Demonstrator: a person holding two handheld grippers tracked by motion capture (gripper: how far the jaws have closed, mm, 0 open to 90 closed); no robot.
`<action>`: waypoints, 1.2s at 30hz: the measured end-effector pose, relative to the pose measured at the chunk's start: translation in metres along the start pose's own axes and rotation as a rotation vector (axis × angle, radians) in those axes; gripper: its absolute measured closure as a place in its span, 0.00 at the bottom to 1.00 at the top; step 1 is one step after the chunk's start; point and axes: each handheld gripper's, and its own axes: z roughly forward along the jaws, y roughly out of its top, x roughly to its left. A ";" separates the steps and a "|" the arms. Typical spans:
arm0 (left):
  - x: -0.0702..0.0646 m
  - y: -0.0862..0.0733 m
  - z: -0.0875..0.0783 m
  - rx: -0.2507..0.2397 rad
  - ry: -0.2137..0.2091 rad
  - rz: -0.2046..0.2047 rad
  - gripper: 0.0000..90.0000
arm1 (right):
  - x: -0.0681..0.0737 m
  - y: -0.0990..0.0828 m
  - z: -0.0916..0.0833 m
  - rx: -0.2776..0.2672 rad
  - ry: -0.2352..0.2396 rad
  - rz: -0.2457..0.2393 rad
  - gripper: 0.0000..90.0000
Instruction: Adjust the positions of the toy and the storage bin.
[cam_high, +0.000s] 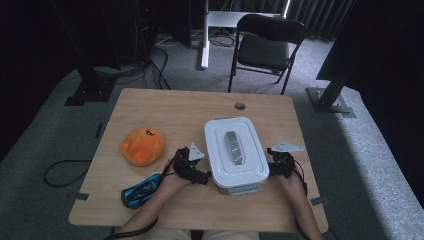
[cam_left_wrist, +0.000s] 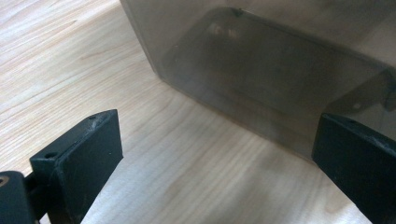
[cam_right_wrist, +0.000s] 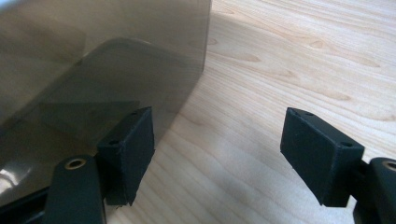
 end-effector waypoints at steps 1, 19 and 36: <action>-0.002 -0.001 -0.001 0.002 0.000 -0.002 0.03 | 0.000 -0.002 -0.001 -0.006 0.006 -0.001 0.28; -0.025 -0.014 -0.018 -0.006 -0.044 0.028 0.03 | 0.010 -0.012 -0.013 -0.014 0.053 -0.046 0.31; -0.032 -0.035 -0.025 -0.054 -0.077 -0.004 0.03 | 0.007 -0.021 -0.018 0.032 0.058 -0.042 0.23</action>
